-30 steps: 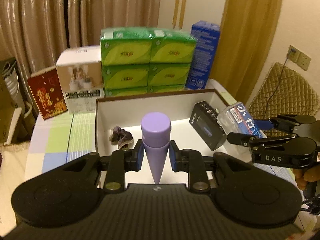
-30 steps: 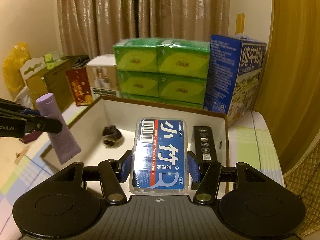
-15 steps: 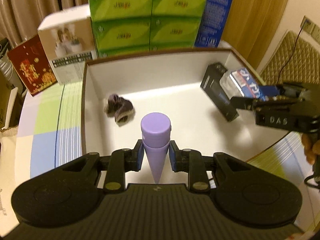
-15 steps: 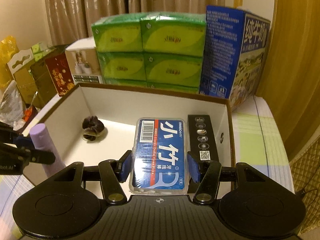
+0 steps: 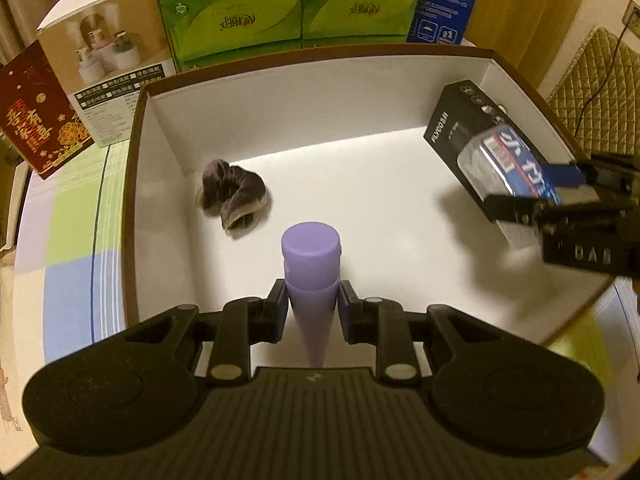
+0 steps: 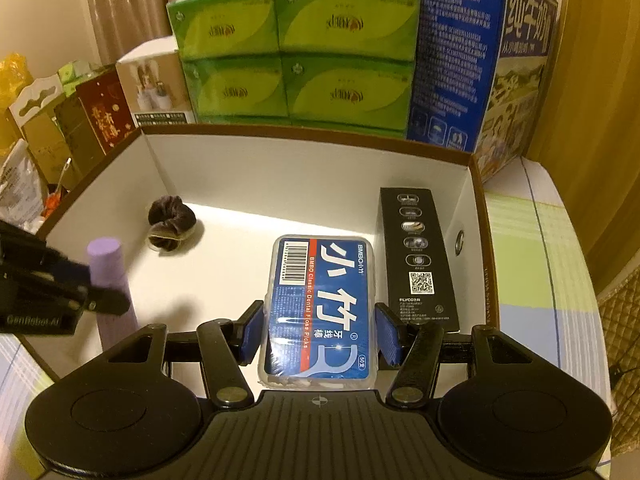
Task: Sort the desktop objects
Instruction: 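Carry the blue box and purple tube into the cardboard box while the left tool releases the tube, then lower the blue box into the cardboard box and open the right tool, then withdraw both tools from the cardboard box back over the loose table items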
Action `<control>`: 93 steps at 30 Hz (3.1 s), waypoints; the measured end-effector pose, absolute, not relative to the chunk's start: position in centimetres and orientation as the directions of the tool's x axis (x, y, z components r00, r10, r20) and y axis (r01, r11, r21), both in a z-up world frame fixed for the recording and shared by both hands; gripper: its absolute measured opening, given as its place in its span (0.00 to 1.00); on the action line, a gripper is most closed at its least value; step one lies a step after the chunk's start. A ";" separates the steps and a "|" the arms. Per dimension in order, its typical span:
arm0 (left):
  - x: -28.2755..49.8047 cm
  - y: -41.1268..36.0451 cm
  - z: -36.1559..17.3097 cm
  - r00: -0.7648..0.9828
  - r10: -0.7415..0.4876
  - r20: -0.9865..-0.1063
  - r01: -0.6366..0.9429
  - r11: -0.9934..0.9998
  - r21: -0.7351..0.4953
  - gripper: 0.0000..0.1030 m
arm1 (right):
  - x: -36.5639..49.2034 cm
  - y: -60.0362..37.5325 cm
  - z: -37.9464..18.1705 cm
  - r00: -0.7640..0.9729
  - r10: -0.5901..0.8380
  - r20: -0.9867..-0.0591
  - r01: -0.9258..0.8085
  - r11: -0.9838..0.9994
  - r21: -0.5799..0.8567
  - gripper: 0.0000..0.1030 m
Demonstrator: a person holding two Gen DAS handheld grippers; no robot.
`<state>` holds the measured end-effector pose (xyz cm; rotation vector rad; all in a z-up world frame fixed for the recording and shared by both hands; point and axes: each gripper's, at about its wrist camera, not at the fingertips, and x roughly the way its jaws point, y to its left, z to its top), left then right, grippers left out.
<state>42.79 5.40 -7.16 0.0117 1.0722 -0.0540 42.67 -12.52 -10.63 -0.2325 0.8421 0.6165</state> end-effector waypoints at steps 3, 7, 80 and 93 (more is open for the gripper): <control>44.1 5.4 -7.7 0.470 -0.026 -0.882 0.048 0.999 -0.003 0.21 | 43.1 -12.4 -11.0 0.503 0.407 -0.763 -0.587 0.808 0.044 0.53; 45.5 5.4 -8.5 0.456 -0.003 -0.890 0.051 0.998 0.023 0.21 | 43.5 -12.1 -11.3 0.499 0.395 -0.771 -0.581 0.813 0.040 0.53; 30.1 4.9 1.7 0.610 0.077 -0.789 -0.114 0.993 0.009 0.86 | 32.1 -17.0 -2.1 0.531 0.489 -0.692 -0.544 0.823 0.165 0.98; 24.4 4.1 3.2 0.637 0.056 -0.769 -0.105 0.994 -0.014 0.86 | 26.9 -18.6 -0.6 0.551 0.496 -0.671 -0.562 0.815 0.141 0.98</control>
